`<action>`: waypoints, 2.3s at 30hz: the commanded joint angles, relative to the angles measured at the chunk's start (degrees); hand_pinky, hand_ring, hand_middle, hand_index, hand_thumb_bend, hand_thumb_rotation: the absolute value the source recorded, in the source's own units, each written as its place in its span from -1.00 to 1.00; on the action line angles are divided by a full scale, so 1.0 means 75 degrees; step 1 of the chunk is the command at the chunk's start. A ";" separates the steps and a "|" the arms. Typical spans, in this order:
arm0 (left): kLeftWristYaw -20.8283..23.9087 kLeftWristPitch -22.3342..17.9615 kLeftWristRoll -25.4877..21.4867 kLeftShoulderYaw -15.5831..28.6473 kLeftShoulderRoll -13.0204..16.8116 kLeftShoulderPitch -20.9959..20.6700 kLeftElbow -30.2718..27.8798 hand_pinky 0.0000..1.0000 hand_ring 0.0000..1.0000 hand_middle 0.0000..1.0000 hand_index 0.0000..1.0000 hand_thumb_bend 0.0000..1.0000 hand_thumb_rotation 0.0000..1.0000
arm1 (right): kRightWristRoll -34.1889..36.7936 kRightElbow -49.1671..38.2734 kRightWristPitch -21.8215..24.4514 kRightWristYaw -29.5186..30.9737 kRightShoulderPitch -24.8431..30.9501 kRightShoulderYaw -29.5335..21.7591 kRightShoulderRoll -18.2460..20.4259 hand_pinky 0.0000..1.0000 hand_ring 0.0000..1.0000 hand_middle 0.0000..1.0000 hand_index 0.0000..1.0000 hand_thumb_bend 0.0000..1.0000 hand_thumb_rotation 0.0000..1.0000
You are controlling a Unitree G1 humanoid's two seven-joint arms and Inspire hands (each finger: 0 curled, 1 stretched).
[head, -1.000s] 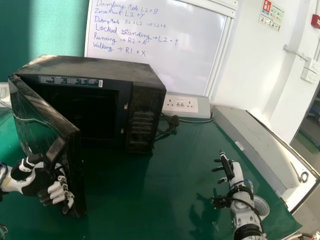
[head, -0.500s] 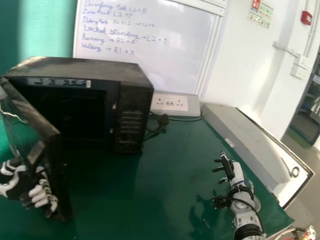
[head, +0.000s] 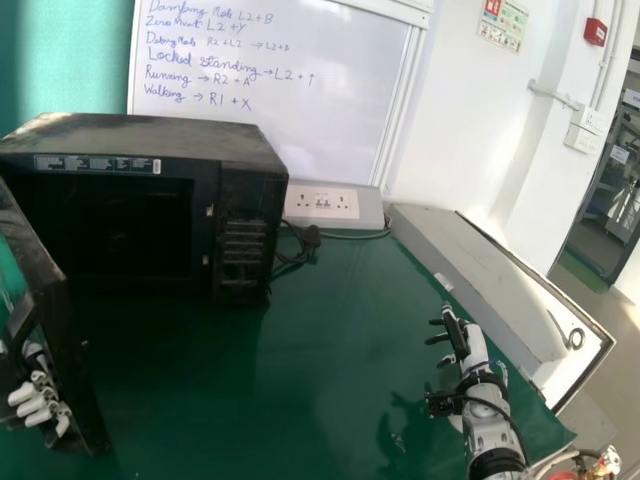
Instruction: Open the door of oven
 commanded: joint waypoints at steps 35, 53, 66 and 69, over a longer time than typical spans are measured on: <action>0.8179 0.0090 -0.3072 0.3477 0.3028 0.0896 0.6420 -1.00 -0.98 -0.89 -0.80 0.68 0.85 | -0.0163 0.0012 -0.0016 -0.0009 -0.0099 0.0090 -0.0478 -0.64 -0.53 -0.24 0.24 0.36 1.00; 0.8258 -0.0056 -0.3214 0.3097 0.2979 0.0134 0.6465 -1.00 -0.97 -0.89 -0.80 0.66 0.89 | -0.0198 0.0020 0.0007 0.0000 -0.0128 0.0129 -0.0458 -0.64 -0.53 -0.26 0.26 0.27 1.00; 0.8453 -0.0309 -0.3338 0.3230 0.3022 -0.0292 0.6551 -1.00 -0.97 -0.90 -0.82 0.63 0.88 | -0.0267 0.0023 0.0027 -0.0086 -0.0127 0.0188 -0.0471 -0.63 -0.52 -0.24 0.24 0.34 1.00; 0.8393 -0.0580 -0.3420 0.3337 0.2958 -0.0379 0.6552 -1.00 -0.97 -0.90 -0.84 0.62 0.89 | -0.0256 0.0028 0.0013 -0.0068 -0.0132 0.0175 -0.0469 -0.63 -0.52 -0.23 0.26 0.39 1.00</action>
